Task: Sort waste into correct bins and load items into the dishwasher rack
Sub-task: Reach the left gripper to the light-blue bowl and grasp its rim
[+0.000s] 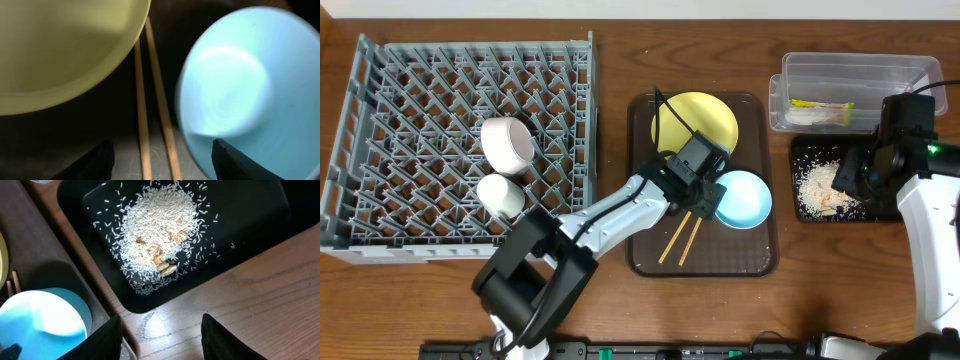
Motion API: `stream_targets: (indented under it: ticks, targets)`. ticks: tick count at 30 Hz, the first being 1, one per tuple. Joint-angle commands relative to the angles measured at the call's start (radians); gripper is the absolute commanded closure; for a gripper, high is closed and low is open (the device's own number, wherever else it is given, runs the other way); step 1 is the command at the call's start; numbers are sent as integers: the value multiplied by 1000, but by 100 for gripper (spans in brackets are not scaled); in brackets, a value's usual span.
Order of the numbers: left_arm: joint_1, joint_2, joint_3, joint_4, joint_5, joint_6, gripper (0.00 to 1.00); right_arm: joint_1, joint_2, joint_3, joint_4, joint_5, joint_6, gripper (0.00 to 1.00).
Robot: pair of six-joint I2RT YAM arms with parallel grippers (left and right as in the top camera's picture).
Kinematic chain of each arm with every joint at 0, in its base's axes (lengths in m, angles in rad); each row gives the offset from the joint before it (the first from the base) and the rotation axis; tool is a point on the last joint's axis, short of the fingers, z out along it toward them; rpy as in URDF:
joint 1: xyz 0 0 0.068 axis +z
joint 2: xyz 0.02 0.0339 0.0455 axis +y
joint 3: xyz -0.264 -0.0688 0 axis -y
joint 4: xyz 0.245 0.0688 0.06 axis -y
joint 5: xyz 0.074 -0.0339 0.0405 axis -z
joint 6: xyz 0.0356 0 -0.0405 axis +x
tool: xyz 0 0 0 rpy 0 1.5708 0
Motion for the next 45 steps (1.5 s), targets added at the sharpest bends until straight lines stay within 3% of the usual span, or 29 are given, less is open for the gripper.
stream_targets:
  ticks: [1, 7, 14, 22, 32, 34, 36, 45]
  targets:
    - [-10, 33, 2, 5, -13, 10, 41, -13, -20, 3, -1, -2, -16, 51]
    - [-10, 39, 3, 5, -2, 10, 77, -13, -20, 3, -1, -1, -16, 51]
    - [-2, 4, 3, -5, -6, 11, 89, -13, -20, 3, -2, -1, -20, 51]
    - [89, -115, 3, -70, -89, 11, 89, -13, -20, 3, -2, -1, -27, 51]
    - [211, -166, 2, -160, -72, 11, 89, -13, -20, 3, -1, -1, -27, 51]
    - [211, -167, 2, -167, -6, 11, 85, -13, -20, 3, -1, -1, -27, 51]
    - [204, -167, 2, -167, 67, 27, 66, -13, -20, 3, 1, -2, -27, 51]
    - [63, -171, 8, -156, 85, 75, 65, -13, -20, 3, -2, -2, -26, 51]
